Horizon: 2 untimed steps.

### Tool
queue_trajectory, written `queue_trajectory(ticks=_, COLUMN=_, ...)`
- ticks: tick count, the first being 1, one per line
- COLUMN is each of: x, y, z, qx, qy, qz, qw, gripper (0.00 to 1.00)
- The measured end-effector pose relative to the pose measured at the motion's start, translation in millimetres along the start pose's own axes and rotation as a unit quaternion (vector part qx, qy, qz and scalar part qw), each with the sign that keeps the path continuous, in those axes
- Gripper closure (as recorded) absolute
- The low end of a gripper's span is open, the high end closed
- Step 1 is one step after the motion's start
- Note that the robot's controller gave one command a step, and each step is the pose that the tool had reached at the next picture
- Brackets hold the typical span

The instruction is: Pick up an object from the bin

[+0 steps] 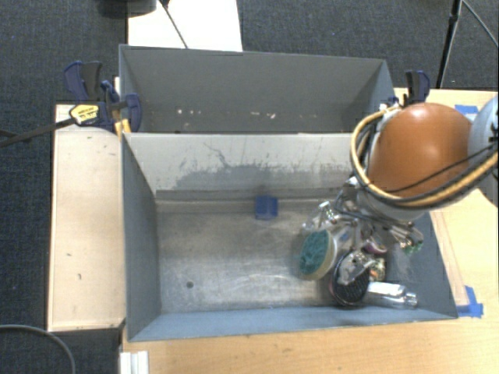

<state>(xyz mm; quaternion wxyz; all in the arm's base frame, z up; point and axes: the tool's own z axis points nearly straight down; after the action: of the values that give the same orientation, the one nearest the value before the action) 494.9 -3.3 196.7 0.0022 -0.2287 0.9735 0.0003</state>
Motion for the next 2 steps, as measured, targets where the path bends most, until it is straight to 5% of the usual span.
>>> queue_trajectory(ticks=1, x=-51.9, y=-51.5, z=122.0, qx=-0.001, qy=-0.0003, qz=-0.142, qw=0.9898, gripper=0.0)
queue_trajectory(ticks=2, x=-52.3, y=-52.1, z=119.6, qx=0.0, qy=-0.0009, qz=-0.139, qw=0.9903, gripper=1.0)
